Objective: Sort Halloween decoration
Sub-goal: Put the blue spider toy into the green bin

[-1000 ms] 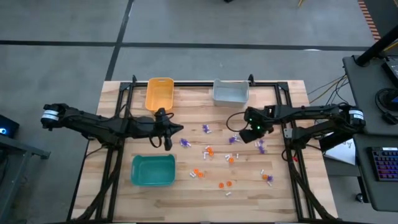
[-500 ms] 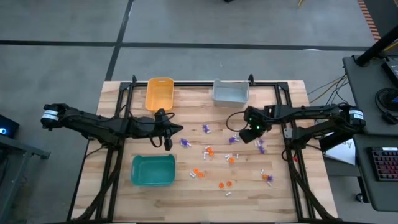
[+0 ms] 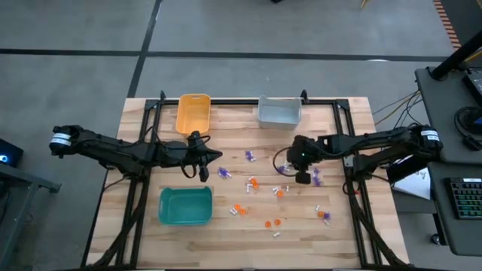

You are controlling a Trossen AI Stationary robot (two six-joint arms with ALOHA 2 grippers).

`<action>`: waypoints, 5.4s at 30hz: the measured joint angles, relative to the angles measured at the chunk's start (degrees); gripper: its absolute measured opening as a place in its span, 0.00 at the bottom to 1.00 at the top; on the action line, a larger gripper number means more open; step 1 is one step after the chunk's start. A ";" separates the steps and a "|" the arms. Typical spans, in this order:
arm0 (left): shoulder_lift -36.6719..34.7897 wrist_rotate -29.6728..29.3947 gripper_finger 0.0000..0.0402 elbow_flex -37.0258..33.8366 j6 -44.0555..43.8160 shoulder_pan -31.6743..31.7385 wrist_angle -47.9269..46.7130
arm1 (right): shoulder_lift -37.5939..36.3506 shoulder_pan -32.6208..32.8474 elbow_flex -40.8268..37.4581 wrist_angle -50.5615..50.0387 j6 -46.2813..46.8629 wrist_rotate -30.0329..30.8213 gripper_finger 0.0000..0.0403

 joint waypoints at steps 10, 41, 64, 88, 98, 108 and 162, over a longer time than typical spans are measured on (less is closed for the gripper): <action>0.03 0.00 0.00 0.04 0.00 0.00 0.24 | 0.17 0.79 0.00 4.34 4.34 -0.24 0.28; 0.05 -0.07 0.00 0.11 0.00 0.00 3.40 | 11.23 3.43 -2.78 12.67 4.41 -0.90 0.32; 0.05 -0.06 0.00 0.11 0.00 0.00 3.44 | 15.39 3.43 -2.75 12.45 3.49 1.00 0.07; 0.05 -0.05 0.00 0.11 0.01 0.00 3.82 | 3.96 3.43 -2.75 12.04 6.98 0.39 0.02; -0.75 0.41 0.00 2.88 2.62 -0.02 5.16 | 3.06 3.43 -2.75 24.99 5.76 -1.95 0.02; -3.31 0.57 0.00 10.28 10.24 -0.43 -4.22 | 8.25 3.43 -2.73 46.16 3.08 -6.08 0.02; -38.27 11.21 0.00 3.72 4.11 -11.39 -10.46 | 60.77 11.51 54.00 58.76 6.67 -10.61 0.02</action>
